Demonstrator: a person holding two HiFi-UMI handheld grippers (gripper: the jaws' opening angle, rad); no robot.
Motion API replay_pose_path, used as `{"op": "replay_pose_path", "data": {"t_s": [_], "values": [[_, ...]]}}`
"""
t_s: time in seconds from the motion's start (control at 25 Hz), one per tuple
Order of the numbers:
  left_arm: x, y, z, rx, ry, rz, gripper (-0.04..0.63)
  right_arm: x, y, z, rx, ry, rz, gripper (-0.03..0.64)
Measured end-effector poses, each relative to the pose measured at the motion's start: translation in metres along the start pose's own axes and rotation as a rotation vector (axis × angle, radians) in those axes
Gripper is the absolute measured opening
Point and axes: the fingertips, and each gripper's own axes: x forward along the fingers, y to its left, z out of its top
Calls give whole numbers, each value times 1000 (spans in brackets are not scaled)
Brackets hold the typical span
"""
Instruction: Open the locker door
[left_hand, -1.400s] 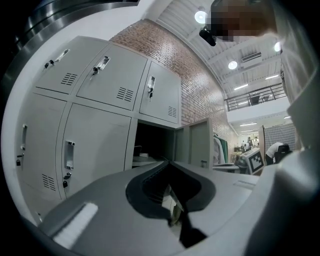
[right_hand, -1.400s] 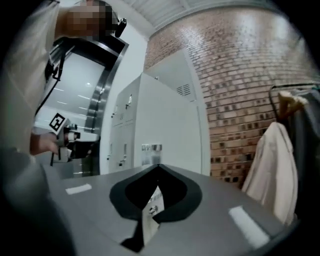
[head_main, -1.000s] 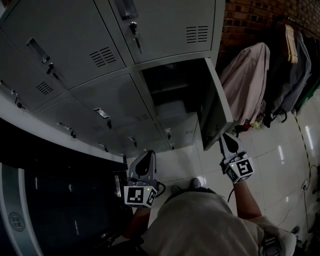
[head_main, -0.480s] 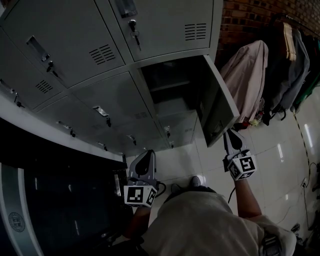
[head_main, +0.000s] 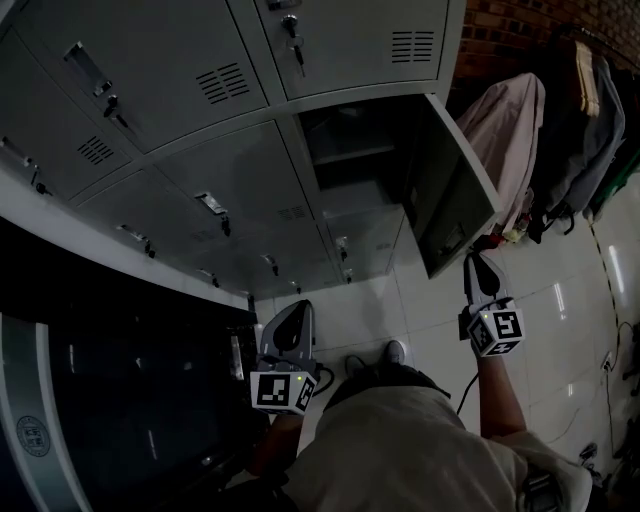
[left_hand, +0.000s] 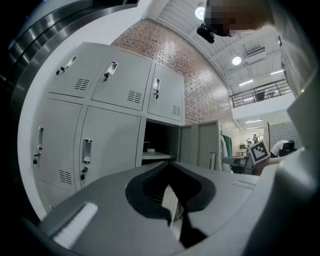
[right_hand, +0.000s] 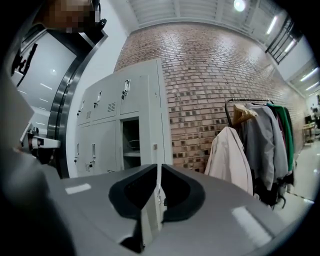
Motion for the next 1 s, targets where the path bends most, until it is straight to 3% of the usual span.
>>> {"op": "replay_pose_path", "data": {"t_s": [0.2, 0.48, 1.0], "values": [[-17, 8, -6, 8, 8, 26, 83, -14, 14, 0, 4, -11, -19, 17], [-38, -10, 14, 39, -24, 47, 83, -34, 34, 18, 9, -30, 32, 26], [-93, -150, 27, 44, -32, 106, 83, -156, 23, 60, -17, -42, 199, 38]]}}
